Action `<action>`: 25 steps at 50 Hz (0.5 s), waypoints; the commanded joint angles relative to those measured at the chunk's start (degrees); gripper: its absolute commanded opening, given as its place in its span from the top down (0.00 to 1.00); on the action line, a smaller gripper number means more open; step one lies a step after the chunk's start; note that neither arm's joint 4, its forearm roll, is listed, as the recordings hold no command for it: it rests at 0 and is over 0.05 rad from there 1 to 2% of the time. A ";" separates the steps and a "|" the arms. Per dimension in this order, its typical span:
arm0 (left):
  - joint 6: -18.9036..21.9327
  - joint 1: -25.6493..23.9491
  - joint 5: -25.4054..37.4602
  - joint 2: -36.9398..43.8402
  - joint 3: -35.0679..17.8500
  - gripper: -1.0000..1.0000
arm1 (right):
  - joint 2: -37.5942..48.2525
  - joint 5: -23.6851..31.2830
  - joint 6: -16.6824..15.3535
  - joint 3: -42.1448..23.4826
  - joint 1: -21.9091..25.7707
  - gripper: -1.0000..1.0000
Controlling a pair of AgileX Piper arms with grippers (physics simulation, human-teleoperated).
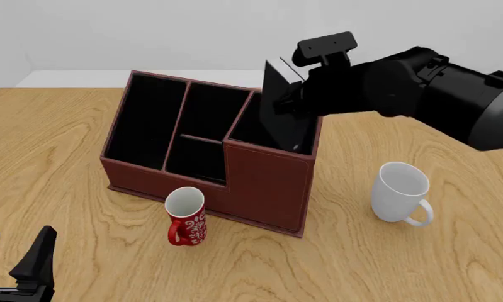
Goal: Pick up the book and place it in the right compartment of the caddy.
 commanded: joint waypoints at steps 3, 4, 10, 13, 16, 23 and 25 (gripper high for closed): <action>0.00 0.01 0.04 -0.05 0.00 0.00 | 1.05 -2.09 2.59 0.83 0.00 1.00; 0.00 0.01 0.04 -0.05 0.00 0.00 | 1.15 -2.16 2.55 0.86 0.01 1.00; 0.01 0.01 0.10 -0.10 -0.01 0.00 | 2.05 -2.74 2.84 1.00 -0.08 1.00; 0.01 0.01 0.06 -0.06 -0.01 0.00 | 2.58 -3.27 3.09 1.40 -0.02 1.00; 0.01 0.01 0.07 -0.07 -0.01 0.00 | 3.07 -3.69 3.27 1.57 -0.12 1.00; 0.00 0.00 0.04 -0.04 0.00 0.00 | 4.21 -4.31 3.46 1.73 -0.46 1.00; 0.00 0.02 0.04 -0.05 0.00 0.00 | 4.40 -4.47 3.55 1.80 -0.53 1.00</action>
